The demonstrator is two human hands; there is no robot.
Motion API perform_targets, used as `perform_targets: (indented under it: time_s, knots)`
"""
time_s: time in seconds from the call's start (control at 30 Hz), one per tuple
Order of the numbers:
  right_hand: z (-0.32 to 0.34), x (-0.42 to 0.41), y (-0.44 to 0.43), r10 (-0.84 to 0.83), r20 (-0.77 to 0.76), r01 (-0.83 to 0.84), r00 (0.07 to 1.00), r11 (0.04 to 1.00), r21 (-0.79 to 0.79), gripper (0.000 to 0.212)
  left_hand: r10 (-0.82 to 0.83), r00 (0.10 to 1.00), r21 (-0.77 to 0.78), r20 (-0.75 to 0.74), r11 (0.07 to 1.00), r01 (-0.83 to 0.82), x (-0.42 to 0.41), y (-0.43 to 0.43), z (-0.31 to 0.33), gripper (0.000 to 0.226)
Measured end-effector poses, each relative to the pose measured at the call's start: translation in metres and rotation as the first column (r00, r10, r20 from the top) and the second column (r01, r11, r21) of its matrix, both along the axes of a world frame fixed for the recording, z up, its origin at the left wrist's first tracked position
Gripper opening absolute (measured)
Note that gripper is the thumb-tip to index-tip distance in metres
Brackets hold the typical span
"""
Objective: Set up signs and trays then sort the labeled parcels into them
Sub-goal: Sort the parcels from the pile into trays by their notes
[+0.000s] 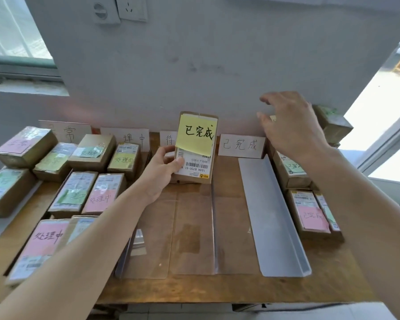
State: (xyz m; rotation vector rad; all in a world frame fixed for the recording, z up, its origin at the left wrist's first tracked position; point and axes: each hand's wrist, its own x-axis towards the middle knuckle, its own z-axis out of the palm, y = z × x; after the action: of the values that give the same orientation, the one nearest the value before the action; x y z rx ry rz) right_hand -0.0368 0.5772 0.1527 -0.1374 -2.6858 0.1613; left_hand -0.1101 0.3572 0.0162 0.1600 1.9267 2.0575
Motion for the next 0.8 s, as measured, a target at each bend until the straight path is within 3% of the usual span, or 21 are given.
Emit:
perform_targets:
  time_s: [0.3,0.5,0.6,0.8]
  knots:
    - [-0.020,-0.009,0.011,-0.042,0.074,0.040,0.996,0.999,0.036,0.037,-0.083,0.995,-0.064,0.053,0.994,0.086,-0.022,0.041,-0.018,0.027]
    - [-0.036,-0.013,0.036,-0.066,0.112,0.060,0.991,0.997,0.056,0.036,-0.104,0.972,-0.184,0.212,0.972,0.144,-0.048,0.088,-0.062,0.023]
    - [-0.043,-0.020,0.056,-0.061,0.145,0.058,0.987,0.998,0.026,0.036,-0.077,0.955,-0.263,0.287,0.952,0.155,-0.058,0.113,-0.080,0.043]
    - [-0.049,-0.051,0.116,0.060,0.191,-0.068,0.980,0.997,0.034,0.032,0.044,0.942,-0.349,0.334,0.934,0.080,-0.079,0.177,-0.108,0.058]
